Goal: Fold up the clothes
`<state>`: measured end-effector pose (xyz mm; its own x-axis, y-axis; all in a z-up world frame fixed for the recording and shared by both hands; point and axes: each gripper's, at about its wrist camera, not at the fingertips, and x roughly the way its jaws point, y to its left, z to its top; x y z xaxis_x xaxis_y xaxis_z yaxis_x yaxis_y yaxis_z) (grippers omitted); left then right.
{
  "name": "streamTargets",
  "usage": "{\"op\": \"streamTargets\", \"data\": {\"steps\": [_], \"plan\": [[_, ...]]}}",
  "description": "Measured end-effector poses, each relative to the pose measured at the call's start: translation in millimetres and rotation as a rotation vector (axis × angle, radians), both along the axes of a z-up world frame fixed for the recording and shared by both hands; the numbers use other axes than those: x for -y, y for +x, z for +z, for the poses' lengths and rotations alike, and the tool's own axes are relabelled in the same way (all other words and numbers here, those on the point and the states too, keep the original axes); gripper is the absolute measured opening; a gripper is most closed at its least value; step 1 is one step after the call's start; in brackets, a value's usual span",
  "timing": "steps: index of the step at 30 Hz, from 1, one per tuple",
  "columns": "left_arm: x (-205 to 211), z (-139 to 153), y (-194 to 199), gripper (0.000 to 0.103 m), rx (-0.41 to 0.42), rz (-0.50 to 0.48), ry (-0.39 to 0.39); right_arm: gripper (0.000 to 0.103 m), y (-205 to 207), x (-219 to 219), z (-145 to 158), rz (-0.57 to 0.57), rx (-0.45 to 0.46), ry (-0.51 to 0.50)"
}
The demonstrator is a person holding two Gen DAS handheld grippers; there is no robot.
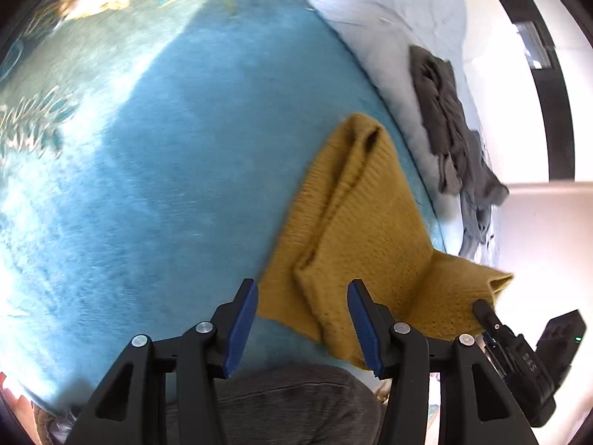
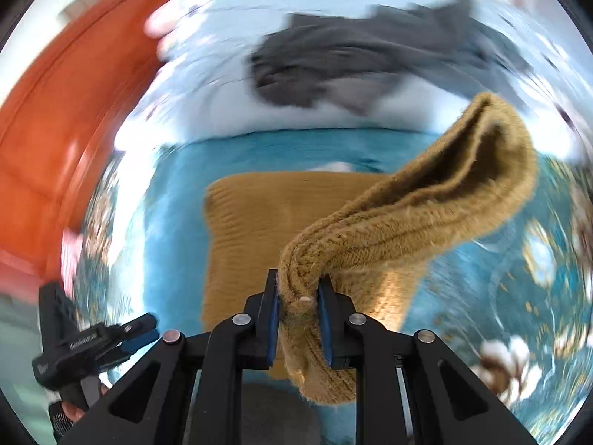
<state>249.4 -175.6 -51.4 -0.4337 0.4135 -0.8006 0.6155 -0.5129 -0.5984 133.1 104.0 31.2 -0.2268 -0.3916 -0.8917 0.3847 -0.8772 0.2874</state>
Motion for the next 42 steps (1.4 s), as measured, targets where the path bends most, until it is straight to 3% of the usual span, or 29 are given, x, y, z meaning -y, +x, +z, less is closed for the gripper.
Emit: {"op": "streamTargets", "data": {"steps": [4, 8, 13, 18, 21, 24, 29, 34, 42], "plan": [[10, -8, 9, 0.054, 0.008, 0.036, 0.023, 0.019, 22, 63, -10, 0.218, -0.024, 0.07], [13, -12, 14, 0.054, 0.012, 0.048, 0.035, 0.019, 37, 106, -28, 0.352, -0.023, 0.146], [15, -23, 18, 0.054, 0.02, 0.062, 0.053, 0.02, 28, 127, -63, 0.315, 0.067, 0.176], [20, -25, 22, 0.054, 0.014, 0.072, 0.07, 0.023, 17, 137, -78, 0.246, 0.125, 0.158], [24, -23, 25, 0.054, 0.006, 0.08, 0.061, 0.03, 24, 145, -80, 0.273, 0.142, 0.145], [25, -23, 27, 0.055, -0.008, 0.085, 0.062, 0.031, 32, 147, -80, 0.322, 0.169, 0.107], [18, -17, 19, 0.059, -0.045, 0.047, 0.069, 0.036, 22, 117, -55, 0.295, 0.166, -0.038], [-3, -5, -1, 0.064, -0.111, -0.048, 0.031, 0.05, -9, 35, -25, 0.063, 0.126, -0.209], [-43, -14, -16, 0.064, -0.131, -0.2, -0.003, 0.05, -9, -102, -77, -0.318, 0.259, -0.21]]}}
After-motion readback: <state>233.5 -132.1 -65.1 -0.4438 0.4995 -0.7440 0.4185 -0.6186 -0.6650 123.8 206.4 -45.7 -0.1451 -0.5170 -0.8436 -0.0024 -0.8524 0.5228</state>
